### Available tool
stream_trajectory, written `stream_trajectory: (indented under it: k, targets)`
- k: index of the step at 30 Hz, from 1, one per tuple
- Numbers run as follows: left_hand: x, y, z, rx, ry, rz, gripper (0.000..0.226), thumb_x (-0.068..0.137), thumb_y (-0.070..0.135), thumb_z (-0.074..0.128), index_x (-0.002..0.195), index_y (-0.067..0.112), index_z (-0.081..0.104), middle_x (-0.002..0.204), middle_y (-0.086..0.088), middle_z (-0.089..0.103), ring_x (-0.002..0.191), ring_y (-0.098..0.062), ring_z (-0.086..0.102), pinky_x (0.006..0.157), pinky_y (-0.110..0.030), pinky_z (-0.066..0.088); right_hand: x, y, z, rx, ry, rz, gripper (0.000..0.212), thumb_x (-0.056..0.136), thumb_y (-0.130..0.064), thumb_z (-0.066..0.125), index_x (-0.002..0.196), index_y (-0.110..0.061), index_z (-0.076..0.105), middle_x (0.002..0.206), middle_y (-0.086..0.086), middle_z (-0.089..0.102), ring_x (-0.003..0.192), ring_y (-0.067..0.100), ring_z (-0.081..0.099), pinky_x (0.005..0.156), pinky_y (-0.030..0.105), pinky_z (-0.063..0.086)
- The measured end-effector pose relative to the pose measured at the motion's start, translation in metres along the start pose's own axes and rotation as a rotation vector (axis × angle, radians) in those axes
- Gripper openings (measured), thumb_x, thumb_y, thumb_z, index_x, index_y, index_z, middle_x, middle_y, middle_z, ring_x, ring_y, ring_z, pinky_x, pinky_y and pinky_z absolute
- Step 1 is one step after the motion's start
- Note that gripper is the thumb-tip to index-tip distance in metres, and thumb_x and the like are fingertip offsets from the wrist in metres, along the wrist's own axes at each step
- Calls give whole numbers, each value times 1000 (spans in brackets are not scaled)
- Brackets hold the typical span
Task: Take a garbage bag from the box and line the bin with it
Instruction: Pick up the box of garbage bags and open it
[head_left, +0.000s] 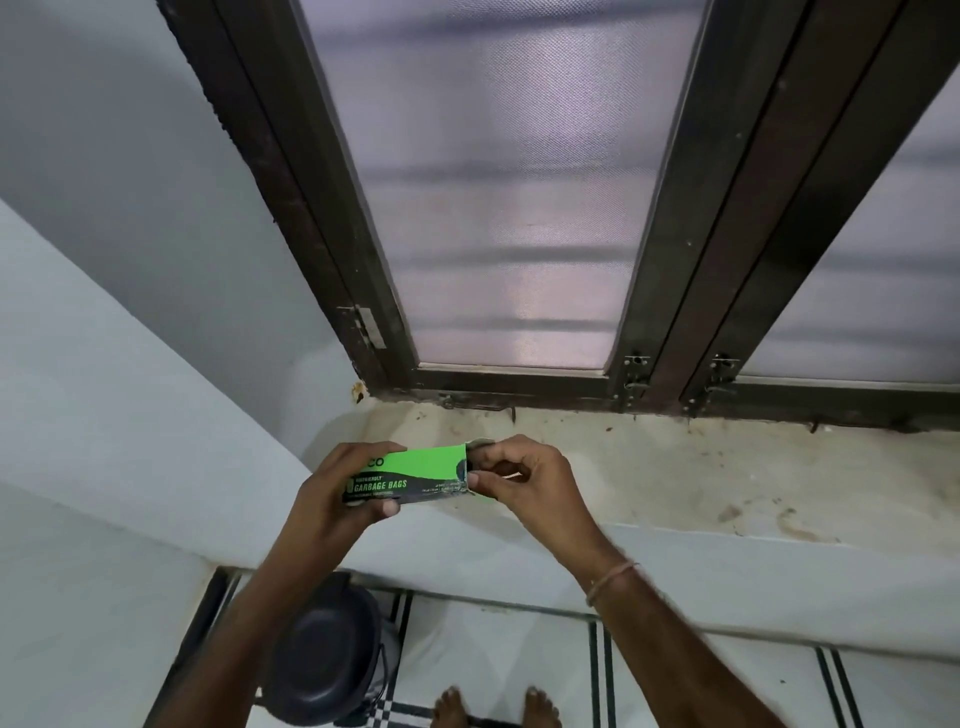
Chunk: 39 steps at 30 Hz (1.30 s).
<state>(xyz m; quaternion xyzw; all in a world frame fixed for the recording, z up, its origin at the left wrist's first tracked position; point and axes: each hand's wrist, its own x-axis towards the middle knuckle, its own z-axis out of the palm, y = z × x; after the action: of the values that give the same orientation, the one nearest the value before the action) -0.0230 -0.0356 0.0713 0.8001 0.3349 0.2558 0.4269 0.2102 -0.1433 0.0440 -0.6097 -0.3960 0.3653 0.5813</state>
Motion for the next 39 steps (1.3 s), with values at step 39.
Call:
stream_trajectory:
  k: [39]
  targets:
    - [-10,1,4,-223,-49,-74,49,80,28,78,128,32,68,131,-3,65,117,-22,64,87,-36,60,-10,-24,1,-619,200,-309,17,79,-29,76,69,-25,64,74,-13,58,62,5,44,64,32,31]
